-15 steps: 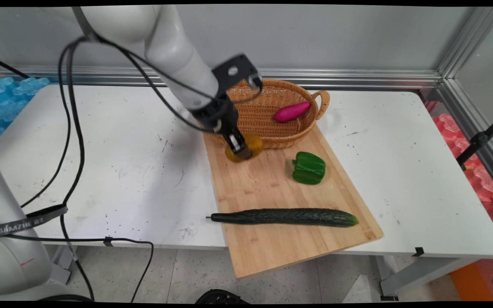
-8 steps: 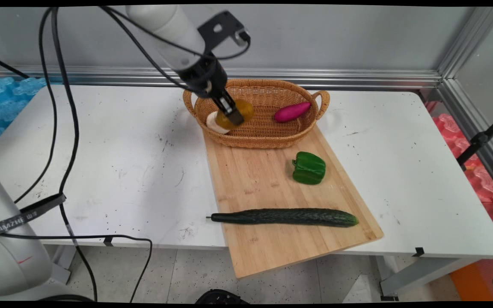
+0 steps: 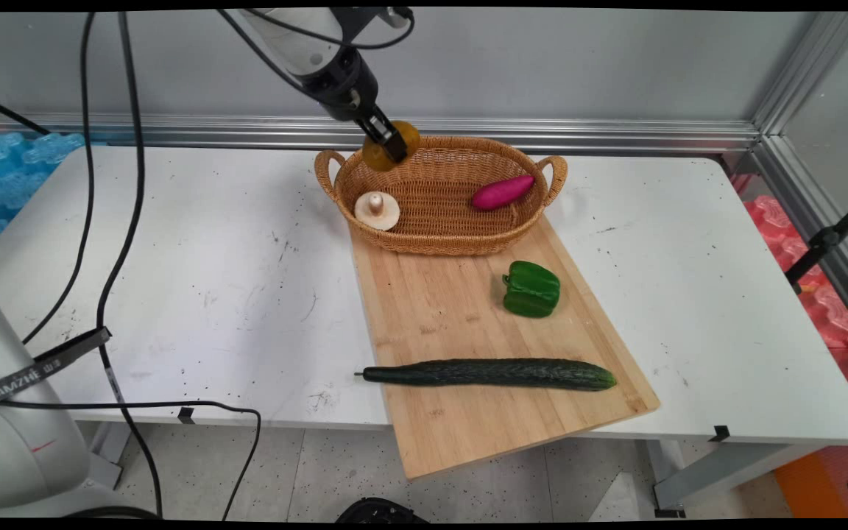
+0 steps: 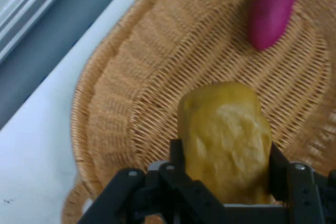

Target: Place the picked object in the vegetable basket

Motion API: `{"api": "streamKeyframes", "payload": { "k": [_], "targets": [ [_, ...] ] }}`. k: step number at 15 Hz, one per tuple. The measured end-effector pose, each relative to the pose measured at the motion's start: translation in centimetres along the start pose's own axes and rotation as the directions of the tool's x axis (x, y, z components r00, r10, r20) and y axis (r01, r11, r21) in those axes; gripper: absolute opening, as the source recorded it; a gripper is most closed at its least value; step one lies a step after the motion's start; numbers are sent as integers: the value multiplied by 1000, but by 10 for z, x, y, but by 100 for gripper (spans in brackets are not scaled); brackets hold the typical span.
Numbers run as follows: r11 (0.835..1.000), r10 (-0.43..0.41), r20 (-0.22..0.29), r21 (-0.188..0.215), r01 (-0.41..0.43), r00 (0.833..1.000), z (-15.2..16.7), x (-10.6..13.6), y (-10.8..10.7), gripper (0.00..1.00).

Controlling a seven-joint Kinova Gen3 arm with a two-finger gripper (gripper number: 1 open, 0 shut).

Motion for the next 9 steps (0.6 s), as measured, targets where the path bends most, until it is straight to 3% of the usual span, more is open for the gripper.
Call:
{"api": "streamKeyframes", "payload": {
  "k": [6,9],
  "targets": [
    [999,-35,7,0,35,999,47,10,-33,0],
    [998,-54,24,-20,55,998,78,11,-43,0]
  ]
}}
